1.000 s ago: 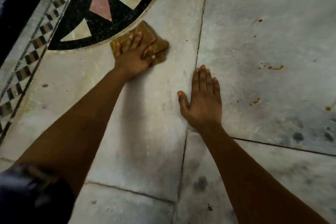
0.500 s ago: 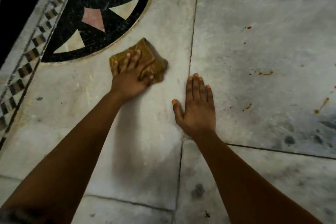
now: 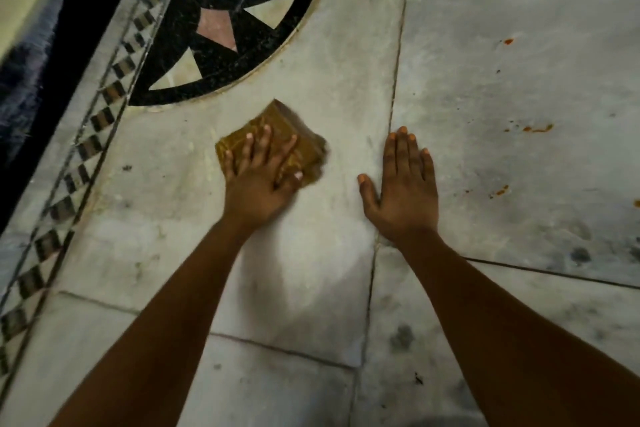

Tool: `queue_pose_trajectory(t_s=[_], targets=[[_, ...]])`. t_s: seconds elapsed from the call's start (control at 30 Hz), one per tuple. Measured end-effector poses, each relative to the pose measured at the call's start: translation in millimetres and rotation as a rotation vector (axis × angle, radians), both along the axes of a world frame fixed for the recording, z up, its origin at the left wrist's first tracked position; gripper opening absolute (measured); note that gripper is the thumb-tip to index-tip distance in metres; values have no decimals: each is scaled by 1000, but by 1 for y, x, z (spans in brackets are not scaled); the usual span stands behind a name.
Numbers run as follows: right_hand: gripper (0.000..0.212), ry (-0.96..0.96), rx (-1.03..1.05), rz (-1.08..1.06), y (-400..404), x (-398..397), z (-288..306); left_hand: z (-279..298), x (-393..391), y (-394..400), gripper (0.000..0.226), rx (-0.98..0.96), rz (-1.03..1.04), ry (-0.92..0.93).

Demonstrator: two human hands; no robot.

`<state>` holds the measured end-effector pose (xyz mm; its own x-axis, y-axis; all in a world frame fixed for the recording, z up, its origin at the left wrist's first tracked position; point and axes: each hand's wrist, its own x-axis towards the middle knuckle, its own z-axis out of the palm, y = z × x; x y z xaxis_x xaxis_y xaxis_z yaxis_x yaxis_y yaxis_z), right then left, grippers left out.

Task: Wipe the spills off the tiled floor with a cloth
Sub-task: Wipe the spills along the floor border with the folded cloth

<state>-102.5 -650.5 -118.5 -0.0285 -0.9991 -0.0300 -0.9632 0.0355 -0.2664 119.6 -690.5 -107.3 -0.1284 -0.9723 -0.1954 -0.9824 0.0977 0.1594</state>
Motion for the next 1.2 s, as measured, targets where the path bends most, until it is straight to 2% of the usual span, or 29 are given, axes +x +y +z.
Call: queue_pose_trajectory(t_s=[0.1,0.17,0.27,0.37,0.47,0.53,0.63,0.73,0.83,0.97,1.07,1.2], targets=[[75,-4,-16,-3,0,-1,-4,0,11,-55,68,68,161,10],[75,-2,-19,-5,-1,-1,-5,6,0,-93,65,113,233,87],[75,13,-25,13,0,-1,-6,10,-34,-112,64,128,192,113],[75,15,-32,32,0,0,-7,6,-51,-69,64,95,2,34],[75,21,-41,39,-1,-1,-6,1,-19,4,65,34,-143,49],[75,27,-44,36,-2,-2,-7,2,27,38,61,18,-71,32],[74,39,-45,19,-1,-2,-11,7,82,39,66,84,214,-2],[74,34,-39,9,-2,-3,-10,11,76,12,64,142,375,67],[76,5,6,17,6,4,-6,7,52,28,62,118,277,23],[71,-21,-50,118,39,32,-9,-2,61,114,64,-2,59,26],[69,2,-90,119,48,39,-13,-3,93,142,64,1,124,33],[72,14,-94,88,44,40,-15,-6,130,91,66,39,359,-5]])
